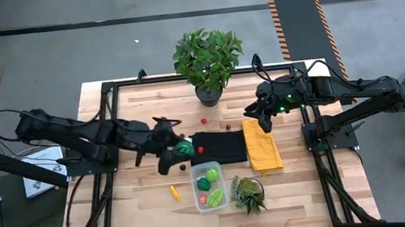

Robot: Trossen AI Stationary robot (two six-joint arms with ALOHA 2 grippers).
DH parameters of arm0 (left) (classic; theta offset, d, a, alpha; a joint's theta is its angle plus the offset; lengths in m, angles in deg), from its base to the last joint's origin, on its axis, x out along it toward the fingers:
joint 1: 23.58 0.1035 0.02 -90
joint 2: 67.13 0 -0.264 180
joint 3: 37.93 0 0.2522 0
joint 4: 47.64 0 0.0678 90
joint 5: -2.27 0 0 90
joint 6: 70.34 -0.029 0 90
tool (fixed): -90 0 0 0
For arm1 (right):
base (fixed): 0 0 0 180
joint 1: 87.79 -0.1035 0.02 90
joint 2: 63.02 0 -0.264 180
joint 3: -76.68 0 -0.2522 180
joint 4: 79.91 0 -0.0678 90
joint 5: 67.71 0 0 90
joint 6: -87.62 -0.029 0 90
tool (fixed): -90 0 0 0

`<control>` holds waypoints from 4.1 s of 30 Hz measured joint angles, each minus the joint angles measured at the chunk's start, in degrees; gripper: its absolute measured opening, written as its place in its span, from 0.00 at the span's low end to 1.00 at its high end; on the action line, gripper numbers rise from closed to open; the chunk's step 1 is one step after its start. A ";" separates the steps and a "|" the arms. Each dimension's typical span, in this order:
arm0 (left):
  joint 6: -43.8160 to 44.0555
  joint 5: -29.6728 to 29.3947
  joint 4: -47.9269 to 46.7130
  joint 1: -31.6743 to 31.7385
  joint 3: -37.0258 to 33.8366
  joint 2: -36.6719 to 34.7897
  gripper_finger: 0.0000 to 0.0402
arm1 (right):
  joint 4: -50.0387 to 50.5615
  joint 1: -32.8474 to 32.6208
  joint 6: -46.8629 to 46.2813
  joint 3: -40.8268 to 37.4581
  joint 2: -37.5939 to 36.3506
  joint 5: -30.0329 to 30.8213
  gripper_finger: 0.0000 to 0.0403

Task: Pick and placing Produce into tupperware
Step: Put the watermelon into the bin

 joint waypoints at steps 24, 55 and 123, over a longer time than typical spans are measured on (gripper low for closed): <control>-15.31 2.37 -28.79 0.09 28.33 21.10 0.68 | 0.30 0.00 1.52 0.00 -0.03 -1.62 0.21; -17.93 11.56 -28.76 -1.81 29.24 37.15 0.70 | 2.90 0.02 2.54 0.00 -0.04 -2.61 0.21; -14.41 11.36 -13.83 -4.02 19.00 39.73 0.68 | 2.84 0.02 1.53 0.00 -0.04 -2.78 0.21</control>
